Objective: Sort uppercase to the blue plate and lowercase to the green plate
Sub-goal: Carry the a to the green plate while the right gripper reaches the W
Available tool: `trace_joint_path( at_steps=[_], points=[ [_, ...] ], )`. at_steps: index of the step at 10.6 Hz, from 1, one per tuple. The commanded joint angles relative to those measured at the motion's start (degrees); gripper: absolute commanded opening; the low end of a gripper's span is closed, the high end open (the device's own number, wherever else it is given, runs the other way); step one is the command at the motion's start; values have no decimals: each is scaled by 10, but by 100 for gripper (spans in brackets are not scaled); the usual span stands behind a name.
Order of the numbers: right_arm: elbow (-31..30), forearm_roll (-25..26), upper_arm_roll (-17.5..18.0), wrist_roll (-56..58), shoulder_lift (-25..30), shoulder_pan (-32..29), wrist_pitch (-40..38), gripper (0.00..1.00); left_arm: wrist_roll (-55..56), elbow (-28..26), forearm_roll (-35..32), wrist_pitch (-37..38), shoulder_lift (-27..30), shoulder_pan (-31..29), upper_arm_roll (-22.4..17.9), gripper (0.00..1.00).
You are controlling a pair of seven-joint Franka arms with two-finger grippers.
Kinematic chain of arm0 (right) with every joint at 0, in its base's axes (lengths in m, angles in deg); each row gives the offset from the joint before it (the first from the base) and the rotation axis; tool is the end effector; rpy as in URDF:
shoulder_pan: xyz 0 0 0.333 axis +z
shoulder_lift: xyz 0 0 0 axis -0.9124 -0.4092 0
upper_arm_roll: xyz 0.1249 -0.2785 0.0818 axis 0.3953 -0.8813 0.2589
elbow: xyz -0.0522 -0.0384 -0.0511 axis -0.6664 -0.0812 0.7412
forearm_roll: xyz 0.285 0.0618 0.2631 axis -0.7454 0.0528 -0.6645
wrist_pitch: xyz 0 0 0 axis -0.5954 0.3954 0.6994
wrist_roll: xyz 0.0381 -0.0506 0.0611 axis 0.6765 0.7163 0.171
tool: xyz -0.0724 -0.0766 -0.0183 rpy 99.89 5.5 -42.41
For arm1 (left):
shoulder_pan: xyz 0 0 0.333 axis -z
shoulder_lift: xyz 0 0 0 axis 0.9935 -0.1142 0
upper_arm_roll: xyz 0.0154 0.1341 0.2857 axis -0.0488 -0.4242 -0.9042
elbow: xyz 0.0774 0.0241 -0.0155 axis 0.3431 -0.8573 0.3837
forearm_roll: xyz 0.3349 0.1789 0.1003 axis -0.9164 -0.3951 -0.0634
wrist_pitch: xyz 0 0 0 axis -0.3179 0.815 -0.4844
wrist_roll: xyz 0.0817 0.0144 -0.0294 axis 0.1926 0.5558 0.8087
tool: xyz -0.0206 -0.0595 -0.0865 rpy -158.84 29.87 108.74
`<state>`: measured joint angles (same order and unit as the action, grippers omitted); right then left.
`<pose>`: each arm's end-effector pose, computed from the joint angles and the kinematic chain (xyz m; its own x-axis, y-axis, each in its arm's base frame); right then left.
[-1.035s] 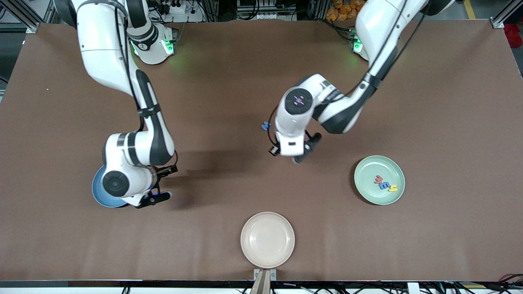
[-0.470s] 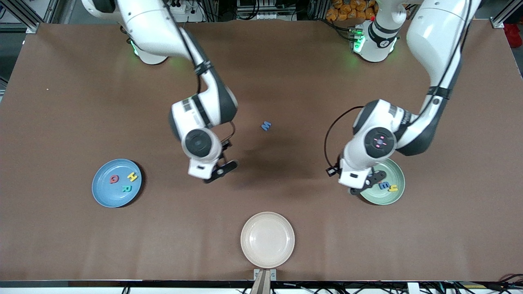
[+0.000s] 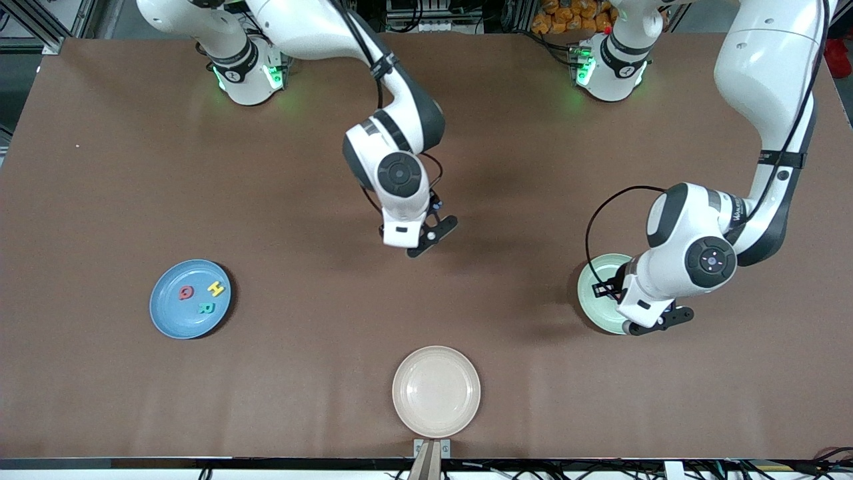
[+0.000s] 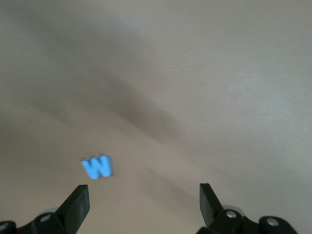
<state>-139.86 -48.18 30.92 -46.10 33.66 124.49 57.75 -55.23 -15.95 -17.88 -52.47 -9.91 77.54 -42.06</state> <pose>0.5043 0.5030 0.2811 0.7733 0.6220 -0.1230 0.6146 -0.7830 -0.0960 0.6663 -0.1427 0.2907 0.9640 0.2345 -0.1256 0.2337 -0.9721 -0.0215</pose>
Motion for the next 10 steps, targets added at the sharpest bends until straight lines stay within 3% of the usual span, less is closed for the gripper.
trace_joint_path(
  at_steps=[1, 3, 4, 5, 6, 10],
  points=[
    [-47, -12, -17, -19, 2, 55, 56, 100, -21, 0, -8, 6, -5, 6, -5, 19],
    [-90, -11, -11, -28, 6, 74, 125, 100, -86, 0, -33, 6, -8, 5, -14, 50],
    [-127, -11, 9, -27, 12, 75, 177, 100, -99, 1, -34, 6, -3, 0, -14, 75],
    [-152, -11, 19, -28, 15, 75, 213, 100, -109, 1, -31, 6, 5, -10, -14, 90],
    [-166, -10, 21, -28, 15, 78, 224, 100, -112, 0, -30, 7, 13, -14, -8, 100],
    [-194, -9, 27, -29, 10, 91, 257, 100, -109, -1, -26, 66, 109, -12, 16, 100]
  ],
)
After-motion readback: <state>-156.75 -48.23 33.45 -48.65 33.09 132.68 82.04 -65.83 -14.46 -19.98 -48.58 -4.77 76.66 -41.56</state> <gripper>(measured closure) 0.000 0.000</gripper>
